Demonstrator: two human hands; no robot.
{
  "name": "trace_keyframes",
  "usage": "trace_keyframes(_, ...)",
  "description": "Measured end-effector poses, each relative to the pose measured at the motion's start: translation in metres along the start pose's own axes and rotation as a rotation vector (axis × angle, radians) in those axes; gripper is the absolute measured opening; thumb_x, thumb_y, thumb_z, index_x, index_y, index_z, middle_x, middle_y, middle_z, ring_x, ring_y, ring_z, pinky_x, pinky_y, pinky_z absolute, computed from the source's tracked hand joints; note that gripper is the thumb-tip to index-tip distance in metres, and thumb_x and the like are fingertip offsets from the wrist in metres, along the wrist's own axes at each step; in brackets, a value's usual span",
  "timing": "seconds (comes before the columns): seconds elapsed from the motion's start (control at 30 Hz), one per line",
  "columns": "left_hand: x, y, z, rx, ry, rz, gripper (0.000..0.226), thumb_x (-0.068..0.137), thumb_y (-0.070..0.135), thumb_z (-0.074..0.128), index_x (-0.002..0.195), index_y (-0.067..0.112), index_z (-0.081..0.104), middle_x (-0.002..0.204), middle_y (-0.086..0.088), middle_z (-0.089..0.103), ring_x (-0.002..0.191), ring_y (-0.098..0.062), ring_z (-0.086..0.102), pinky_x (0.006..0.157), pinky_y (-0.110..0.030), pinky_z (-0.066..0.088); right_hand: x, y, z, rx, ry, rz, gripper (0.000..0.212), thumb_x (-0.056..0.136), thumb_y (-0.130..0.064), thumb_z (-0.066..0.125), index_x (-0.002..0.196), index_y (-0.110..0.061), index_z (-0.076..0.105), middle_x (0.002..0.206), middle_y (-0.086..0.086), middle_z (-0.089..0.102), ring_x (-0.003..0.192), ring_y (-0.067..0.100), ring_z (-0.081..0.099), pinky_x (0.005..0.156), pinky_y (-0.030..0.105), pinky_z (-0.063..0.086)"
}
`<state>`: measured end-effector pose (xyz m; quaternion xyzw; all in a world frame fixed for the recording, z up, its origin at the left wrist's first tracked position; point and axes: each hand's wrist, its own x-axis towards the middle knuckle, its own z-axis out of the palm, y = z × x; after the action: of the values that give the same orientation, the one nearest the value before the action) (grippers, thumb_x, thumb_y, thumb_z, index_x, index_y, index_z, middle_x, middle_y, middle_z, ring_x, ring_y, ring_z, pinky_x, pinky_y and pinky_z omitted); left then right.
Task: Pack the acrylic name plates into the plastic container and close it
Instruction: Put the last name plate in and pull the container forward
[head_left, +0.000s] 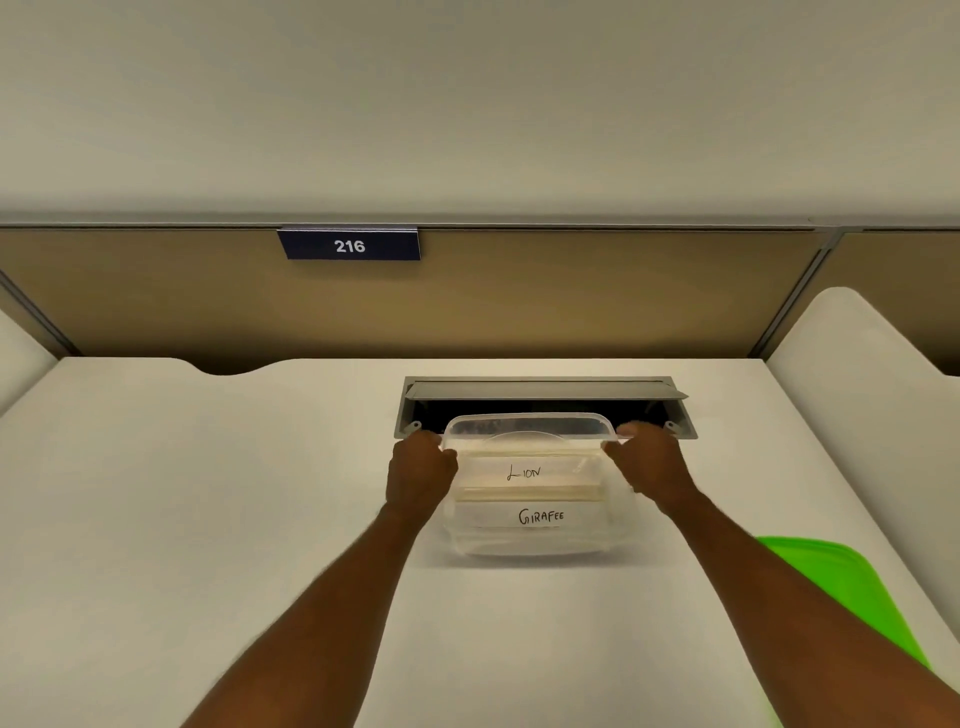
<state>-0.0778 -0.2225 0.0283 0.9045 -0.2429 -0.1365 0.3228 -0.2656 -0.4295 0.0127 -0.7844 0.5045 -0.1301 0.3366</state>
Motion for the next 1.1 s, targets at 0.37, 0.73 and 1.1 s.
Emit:
trace_keyframes(0.37,-0.02,-0.012,-0.033,0.08,0.032,0.042,0.012,0.08,0.005,0.056,0.073,0.002,0.066,0.082,-0.01,0.067,0.076,-0.028,0.063,0.061,-0.022,0.036,-0.039,-0.018,-0.007,-0.006,-0.065,-0.081,0.029,0.076,-0.004,0.068,0.104,-0.006,0.068,0.086,0.015,0.069,0.064,0.029,0.067,0.05,0.036,0.059)
trace_keyframes(0.73,-0.075,-0.056,-0.07,0.052,0.035,-0.008,0.012,0.068,0.004,0.052,0.056,0.006,0.05,0.054,-0.008,0.045,0.051,-0.025,0.036,0.046,-0.027,0.029,-0.11,-0.036,0.007,-0.02,-0.073,-0.06,0.035,0.076,-0.002,0.064,0.111,-0.006,0.066,0.094,0.014,0.069,0.061,0.028,0.068,0.05,0.038,0.06)
trace_keyframes(1.1,-0.113,-0.094,-0.093,0.063,-0.021,0.024,0.028,0.073,0.002,0.052,0.049,0.011,0.04,0.051,0.0,0.045,0.051,-0.021,0.042,0.041,-0.025,0.027,-0.166,-0.031,0.037,-0.022,-0.061,-0.03,0.028,0.072,-0.002,0.057,0.098,-0.007,0.067,0.079,0.009,0.069,0.047,0.025,0.067,0.043,0.034,0.057)
